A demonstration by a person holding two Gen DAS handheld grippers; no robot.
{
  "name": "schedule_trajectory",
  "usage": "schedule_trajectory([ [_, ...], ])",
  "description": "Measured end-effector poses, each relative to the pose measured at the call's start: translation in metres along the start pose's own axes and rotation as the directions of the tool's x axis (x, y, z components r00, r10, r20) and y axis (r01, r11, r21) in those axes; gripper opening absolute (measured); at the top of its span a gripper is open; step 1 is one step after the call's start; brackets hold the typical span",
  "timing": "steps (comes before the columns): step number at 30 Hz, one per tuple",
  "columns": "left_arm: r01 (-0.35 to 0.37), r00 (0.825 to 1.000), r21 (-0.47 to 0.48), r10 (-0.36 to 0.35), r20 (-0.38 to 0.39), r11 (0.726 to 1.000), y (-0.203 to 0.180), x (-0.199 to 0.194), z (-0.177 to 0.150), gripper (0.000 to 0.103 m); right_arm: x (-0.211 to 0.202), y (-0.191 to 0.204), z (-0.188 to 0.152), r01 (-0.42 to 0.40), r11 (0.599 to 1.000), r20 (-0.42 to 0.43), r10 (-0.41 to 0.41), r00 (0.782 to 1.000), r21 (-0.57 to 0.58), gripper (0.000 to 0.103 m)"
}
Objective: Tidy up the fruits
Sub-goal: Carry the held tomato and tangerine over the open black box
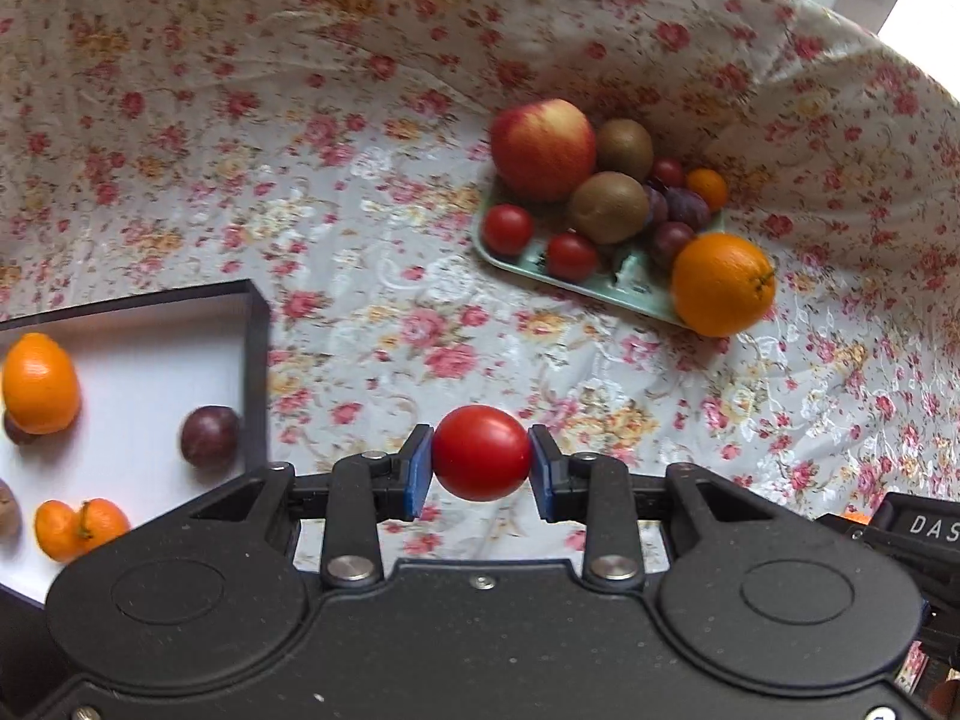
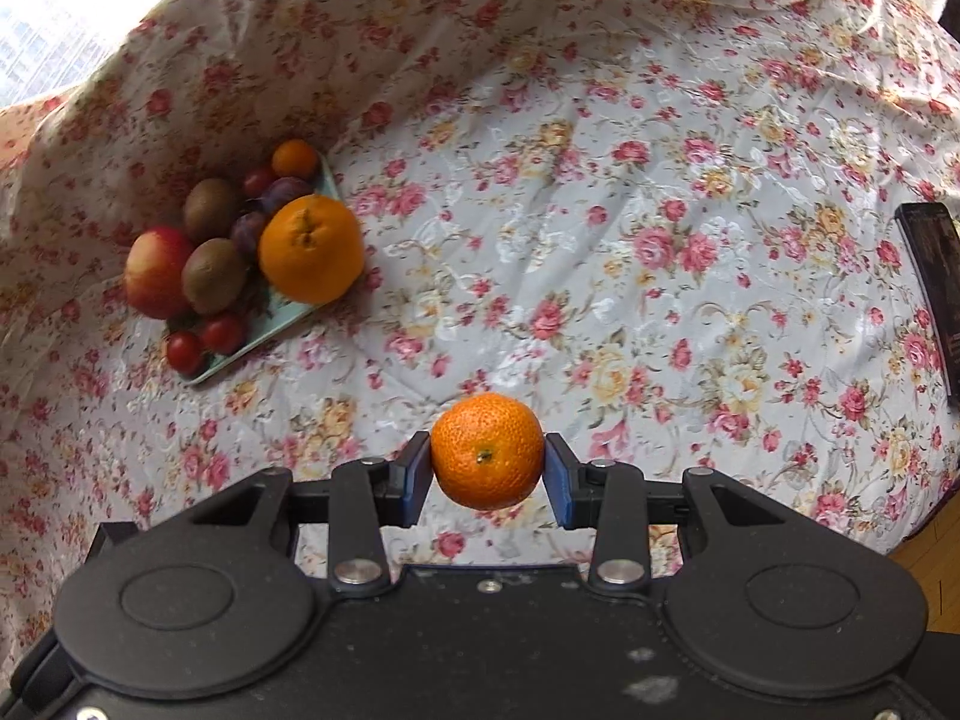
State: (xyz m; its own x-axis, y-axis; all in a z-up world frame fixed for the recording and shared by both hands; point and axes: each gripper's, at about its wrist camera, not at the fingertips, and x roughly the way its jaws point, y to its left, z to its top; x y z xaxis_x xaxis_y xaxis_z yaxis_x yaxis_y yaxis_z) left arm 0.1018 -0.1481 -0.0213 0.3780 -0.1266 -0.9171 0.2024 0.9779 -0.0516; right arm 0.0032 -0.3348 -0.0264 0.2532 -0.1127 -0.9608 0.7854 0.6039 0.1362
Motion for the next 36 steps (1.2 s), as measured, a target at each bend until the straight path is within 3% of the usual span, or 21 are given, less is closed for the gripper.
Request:
schedule_trajectory([
  [7,-0.077,0.994,-0.107,0.085,0.066,0.991,0.074,-0.036,-0.003,0.041,-0.008,0.063,-0.034,-0.017,0.984,0.056,0.027,0.998,-0.175,0.04],
  [12,-0.139,0.985,-0.194,0.155,0.071,0.971,0.128,-0.047,-0.01,0.041,-0.008,0.096,-0.06,-0.043,0.961,0.037,0.055,0.998,-0.272,0.04],
  [16,-0.14,0.983,-0.281,0.168,0.079,0.949,0.163,-0.055,-0.014,0.041,-0.01,0.119,-0.085,-0.076,0.935,0.02,0.088,0.996,-0.345,0.04],
  [21,-0.153,0.974,-0.298,0.194,0.114,0.942,0.187,-0.062,-0.016,0.041,-0.013,0.147,-0.107,-0.112,0.905,0.017,0.13,0.991,-0.411,0.04],
  [28,-0.183,0.975,-0.263,0.21,0.076,0.947,0.203,-0.055,-0.016,0.041,-0.005,0.178,-0.127,-0.112,0.882,0.002,0.127,0.992,-0.457,0.04],
  [36,-0.166,0.982,-0.304,0.184,0.035,0.938,0.226,-0.052,-0.018,0.042,0.005,0.199,-0.14,-0.107,0.867,-0.007,0.119,0.993,-0.487,0.04],
])
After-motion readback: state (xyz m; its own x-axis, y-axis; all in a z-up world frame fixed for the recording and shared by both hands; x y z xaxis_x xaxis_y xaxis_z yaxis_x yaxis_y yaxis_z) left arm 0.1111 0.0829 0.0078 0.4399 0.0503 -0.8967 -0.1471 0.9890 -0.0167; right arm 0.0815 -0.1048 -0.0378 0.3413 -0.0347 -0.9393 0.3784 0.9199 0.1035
